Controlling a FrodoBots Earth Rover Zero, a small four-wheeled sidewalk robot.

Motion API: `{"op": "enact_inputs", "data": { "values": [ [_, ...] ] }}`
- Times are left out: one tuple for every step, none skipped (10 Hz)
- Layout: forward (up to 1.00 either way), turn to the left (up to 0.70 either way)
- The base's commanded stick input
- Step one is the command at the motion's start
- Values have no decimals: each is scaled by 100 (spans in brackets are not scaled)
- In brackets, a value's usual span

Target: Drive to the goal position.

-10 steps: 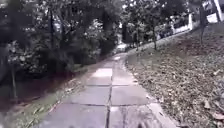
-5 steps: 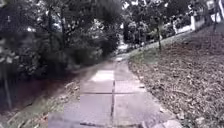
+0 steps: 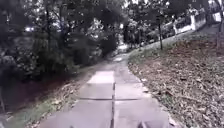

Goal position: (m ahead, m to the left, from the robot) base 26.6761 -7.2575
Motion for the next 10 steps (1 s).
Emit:
{"op": "enact_inputs", "data": {
  "values": [
    [70,-35],
    [70,-35],
    [70,-35],
    [70,-17],
    [70,0],
    [70,-26],
    [70,-35],
    [70,-35],
    [70,-35],
    [70,-35]
  ]
}}
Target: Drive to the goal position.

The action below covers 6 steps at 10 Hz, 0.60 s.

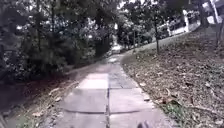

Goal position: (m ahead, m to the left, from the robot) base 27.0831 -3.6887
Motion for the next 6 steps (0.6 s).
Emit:
{"op": "enact_inputs", "data": {
  "values": [
    [70,-35],
    [70,-35],
    [70,-25],
    [70,-13],
    [70,-1],
    [70,0]
  ]
}}
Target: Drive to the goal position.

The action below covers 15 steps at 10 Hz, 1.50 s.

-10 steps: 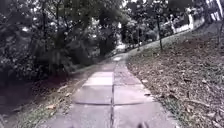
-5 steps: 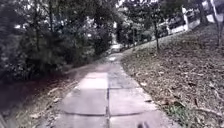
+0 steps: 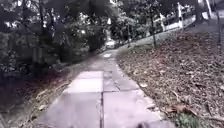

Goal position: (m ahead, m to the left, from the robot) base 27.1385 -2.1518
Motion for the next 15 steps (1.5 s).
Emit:
{"op": "enact_inputs", "data": {
  "values": [
    [70,0],
    [70,0],
    [70,0],
    [70,0],
    [70,0],
    [70,0],
    [70,0],
    [70,0],
    [70,0],
    [70,0],
    [70,31],
    [70,35],
    [70,22],
    [70,2],
    [70,19]
  ]
}}
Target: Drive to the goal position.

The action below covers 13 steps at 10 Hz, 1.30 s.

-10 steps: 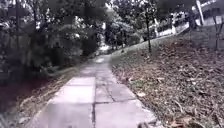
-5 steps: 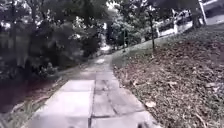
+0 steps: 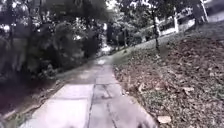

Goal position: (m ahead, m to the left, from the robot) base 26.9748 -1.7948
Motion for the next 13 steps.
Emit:
{"op": "enact_inputs", "data": {
  "values": [
    [70,35],
    [70,21],
    [70,6],
    [70,0],
    [70,0],
    [70,0],
    [70,0],
    [70,0],
    [70,0],
    [70,0],
    [70,0],
    [70,0],
    [70,0]
  ]
}}
